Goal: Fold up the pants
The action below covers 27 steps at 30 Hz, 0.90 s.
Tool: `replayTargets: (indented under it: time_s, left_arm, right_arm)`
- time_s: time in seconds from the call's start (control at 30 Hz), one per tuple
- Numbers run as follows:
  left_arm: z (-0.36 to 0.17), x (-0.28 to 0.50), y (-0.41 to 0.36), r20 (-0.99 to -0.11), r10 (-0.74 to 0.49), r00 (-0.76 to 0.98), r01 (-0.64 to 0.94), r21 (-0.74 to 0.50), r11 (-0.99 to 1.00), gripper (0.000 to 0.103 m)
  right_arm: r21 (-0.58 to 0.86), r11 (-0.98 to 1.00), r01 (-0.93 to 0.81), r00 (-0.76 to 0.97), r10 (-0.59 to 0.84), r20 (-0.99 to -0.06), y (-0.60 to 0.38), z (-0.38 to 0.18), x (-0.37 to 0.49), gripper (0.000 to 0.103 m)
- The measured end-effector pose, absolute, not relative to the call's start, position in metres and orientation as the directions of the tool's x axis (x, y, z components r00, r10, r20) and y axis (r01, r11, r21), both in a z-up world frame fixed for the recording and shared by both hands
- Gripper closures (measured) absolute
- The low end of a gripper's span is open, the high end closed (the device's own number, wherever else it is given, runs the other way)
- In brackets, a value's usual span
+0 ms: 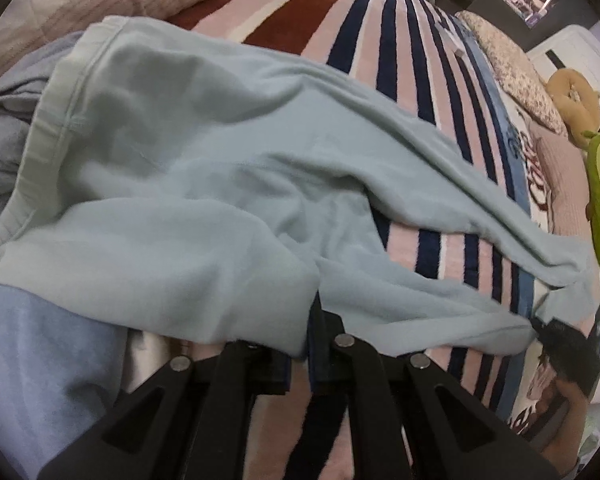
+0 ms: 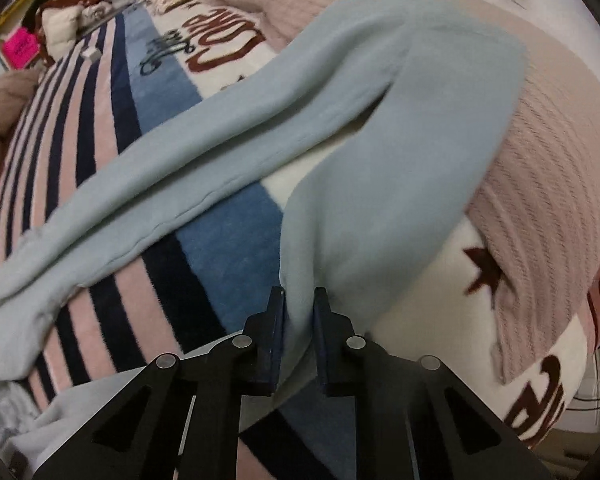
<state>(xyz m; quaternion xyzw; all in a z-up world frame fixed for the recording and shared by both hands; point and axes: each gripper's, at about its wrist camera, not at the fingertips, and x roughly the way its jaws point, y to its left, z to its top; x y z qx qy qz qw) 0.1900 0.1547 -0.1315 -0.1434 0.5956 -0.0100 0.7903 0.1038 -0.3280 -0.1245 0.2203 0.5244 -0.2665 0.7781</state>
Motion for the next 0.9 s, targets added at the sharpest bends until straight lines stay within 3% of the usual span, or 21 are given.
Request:
replayTargets:
  time_s: [0.27, 0.43, 0.53, 0.57, 0.77, 0.8, 0.83, 0.9]
  left_arm:
    - [-0.109, 0.194, 0.15, -0.928, -0.179, 0.325, -0.142, -0.235, 0.961, 0.101]
    - [-0.11, 0.192, 0.148, -0.938, -0.168, 0.302, -0.134, -0.216, 0.967, 0.101]
    - [-0.117, 0.189, 0.146, -0.947, -0.158, 0.279, -0.13, -0.2, 0.971, 0.101]
    - [-0.118, 0.188, 0.144, -0.95, -0.155, 0.271, -0.127, -0.195, 0.973, 0.101]
    - [-0.124, 0.185, 0.139, -0.953, -0.153, 0.261, -0.127, -0.191, 0.973, 0.101]
    - [-0.123, 0.185, 0.138, -0.952, -0.152, 0.266, -0.129, -0.192, 0.973, 0.101]
    - [-0.123, 0.185, 0.138, -0.951, -0.151, 0.269, -0.128, -0.191, 0.973, 0.101]
    - [-0.123, 0.187, 0.137, -0.951, -0.147, 0.273, -0.126, -0.187, 0.974, 0.101]
  right_arm:
    - [0.187, 0.703, 0.687, 0.322, -0.064, -0.945, -0.351, -0.108, 0.069, 0.095]
    - [0.133, 0.688, 0.714, 0.254, -0.076, -0.964, -0.37, -0.109, 0.05, 0.094]
    - [0.037, 0.687, 0.725, 0.196, -0.155, -0.968, -0.378, -0.106, 0.041, 0.078]
    - [0.004, 0.682, 0.731, 0.181, -0.187, -0.966, -0.382, -0.104, 0.038, 0.078]
    - [0.159, 0.658, 0.736, 0.263, -0.062, -0.963, -0.406, -0.105, 0.045, 0.077]
    - [0.157, 0.668, 0.728, 0.274, -0.074, -0.959, -0.406, -0.101, 0.049, 0.071]
    - [0.148, 0.679, 0.719, 0.28, -0.088, -0.956, -0.408, -0.099, 0.052, 0.058]
    - [0.143, 0.684, 0.715, 0.284, -0.098, -0.954, -0.414, -0.097, 0.061, 0.052]
